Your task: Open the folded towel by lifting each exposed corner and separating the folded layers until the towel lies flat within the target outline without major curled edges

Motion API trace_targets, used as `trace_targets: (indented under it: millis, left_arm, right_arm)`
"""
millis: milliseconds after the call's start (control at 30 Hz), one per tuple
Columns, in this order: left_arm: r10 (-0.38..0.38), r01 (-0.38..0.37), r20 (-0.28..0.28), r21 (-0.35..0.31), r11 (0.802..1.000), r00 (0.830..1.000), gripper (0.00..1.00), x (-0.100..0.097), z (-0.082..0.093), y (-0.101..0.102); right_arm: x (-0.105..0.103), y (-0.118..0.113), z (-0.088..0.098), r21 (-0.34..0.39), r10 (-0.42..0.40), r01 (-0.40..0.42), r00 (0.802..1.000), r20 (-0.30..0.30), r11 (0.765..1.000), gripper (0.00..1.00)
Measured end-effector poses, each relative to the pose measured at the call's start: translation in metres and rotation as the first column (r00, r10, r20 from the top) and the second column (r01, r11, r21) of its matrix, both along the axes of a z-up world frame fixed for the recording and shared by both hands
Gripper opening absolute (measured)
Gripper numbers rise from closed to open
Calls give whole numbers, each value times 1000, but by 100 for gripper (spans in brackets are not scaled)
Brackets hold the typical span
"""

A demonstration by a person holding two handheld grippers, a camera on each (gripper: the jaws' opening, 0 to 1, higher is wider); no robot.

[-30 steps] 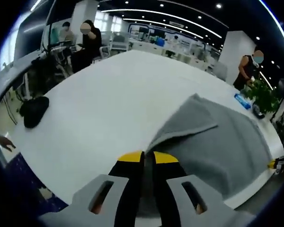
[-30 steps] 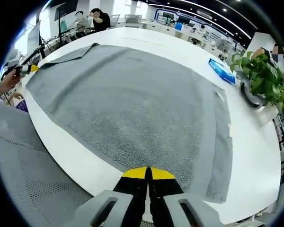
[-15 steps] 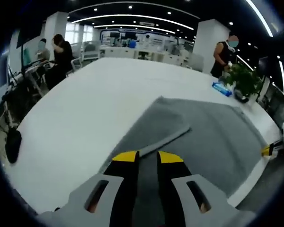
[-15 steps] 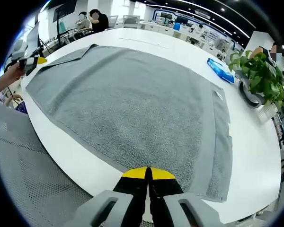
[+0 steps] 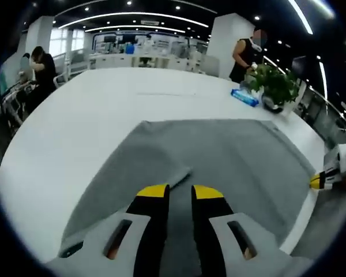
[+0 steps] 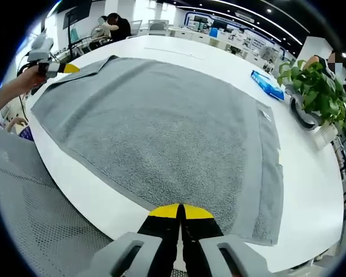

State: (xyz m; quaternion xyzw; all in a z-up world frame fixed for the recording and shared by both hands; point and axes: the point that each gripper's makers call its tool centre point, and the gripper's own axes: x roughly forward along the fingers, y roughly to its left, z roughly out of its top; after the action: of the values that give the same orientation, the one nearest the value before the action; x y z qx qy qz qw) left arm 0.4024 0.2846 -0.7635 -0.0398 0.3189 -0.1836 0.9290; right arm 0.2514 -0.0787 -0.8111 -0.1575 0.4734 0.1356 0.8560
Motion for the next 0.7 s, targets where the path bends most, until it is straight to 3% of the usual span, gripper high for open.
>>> trace_targets:
  millis: [333, 700]
  left_arm:
    - [-51, 52, -25, 31, 998, 998, 14, 19, -16, -18]
    - [-95, 99, -39, 106, 989, 995, 11, 28, -31, -19]
  right_arm:
    - [0, 0, 0, 12, -4, 4, 1000, 0, 1000, 0]
    - [0, 0, 0, 16, -2, 2, 1000, -2, 1000, 0]
